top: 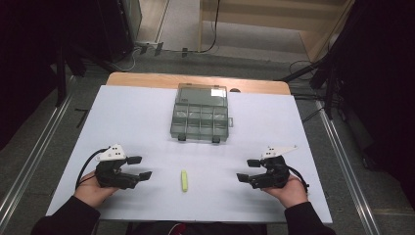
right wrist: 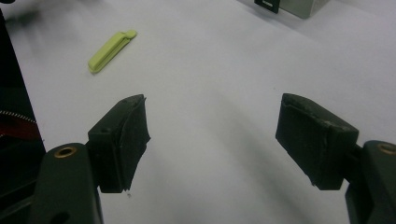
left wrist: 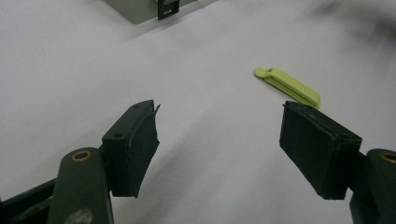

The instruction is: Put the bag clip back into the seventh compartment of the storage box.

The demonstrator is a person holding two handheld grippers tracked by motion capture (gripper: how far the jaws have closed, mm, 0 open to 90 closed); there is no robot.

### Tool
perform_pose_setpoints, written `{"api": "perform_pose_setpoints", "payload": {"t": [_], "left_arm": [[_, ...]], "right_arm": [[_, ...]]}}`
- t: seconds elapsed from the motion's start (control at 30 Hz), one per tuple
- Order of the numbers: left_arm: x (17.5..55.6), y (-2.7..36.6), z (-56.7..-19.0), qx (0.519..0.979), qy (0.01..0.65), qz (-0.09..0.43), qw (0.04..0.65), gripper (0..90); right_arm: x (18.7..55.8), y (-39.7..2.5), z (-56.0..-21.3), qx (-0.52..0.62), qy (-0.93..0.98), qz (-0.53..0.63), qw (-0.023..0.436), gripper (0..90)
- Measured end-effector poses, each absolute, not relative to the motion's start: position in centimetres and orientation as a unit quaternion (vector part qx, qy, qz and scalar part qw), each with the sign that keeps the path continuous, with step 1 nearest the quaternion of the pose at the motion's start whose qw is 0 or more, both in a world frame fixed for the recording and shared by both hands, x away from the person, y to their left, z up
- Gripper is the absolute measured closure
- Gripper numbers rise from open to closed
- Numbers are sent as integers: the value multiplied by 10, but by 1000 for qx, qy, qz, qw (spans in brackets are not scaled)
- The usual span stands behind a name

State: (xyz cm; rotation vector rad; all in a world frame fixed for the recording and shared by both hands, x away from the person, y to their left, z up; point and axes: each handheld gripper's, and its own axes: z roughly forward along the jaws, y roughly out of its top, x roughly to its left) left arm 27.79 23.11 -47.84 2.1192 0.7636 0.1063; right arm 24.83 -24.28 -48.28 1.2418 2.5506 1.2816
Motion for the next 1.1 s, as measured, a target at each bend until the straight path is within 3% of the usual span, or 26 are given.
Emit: {"api": "perform_pose_setpoints", "payload": {"t": [1.1], "left_arm": [[276,231,-478,847,298,45,437,271]], "right_arm": [[274,-192,-463,361,844,397,-1,251]]}}
